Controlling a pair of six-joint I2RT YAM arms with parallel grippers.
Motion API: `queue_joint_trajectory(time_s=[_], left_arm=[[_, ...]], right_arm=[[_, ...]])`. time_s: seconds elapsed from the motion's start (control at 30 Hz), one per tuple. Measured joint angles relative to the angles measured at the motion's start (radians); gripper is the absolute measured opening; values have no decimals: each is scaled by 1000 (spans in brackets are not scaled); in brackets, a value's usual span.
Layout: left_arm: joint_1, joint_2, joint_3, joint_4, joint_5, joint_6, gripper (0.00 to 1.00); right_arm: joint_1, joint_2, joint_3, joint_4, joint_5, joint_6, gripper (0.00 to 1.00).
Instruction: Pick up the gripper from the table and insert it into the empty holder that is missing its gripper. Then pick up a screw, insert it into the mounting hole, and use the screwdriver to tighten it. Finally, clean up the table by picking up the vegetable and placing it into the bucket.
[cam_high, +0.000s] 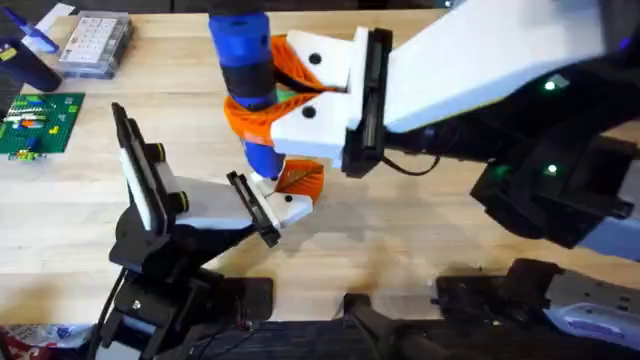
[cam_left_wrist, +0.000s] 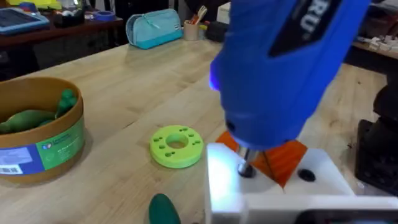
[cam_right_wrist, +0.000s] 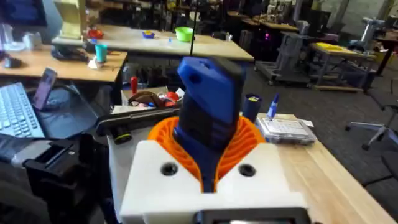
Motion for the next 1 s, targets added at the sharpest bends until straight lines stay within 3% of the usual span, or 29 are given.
queue_joint_trajectory(time_s=[0.3, 1.0], left_arm=[[0, 0, 0, 0, 0, -2, 14], [0, 0, 0, 0, 0, -2, 14]], right_arm=[[0, -1, -1, -8, -18, -65, 60], [0, -59, -2, -7, -49, -63, 59]])
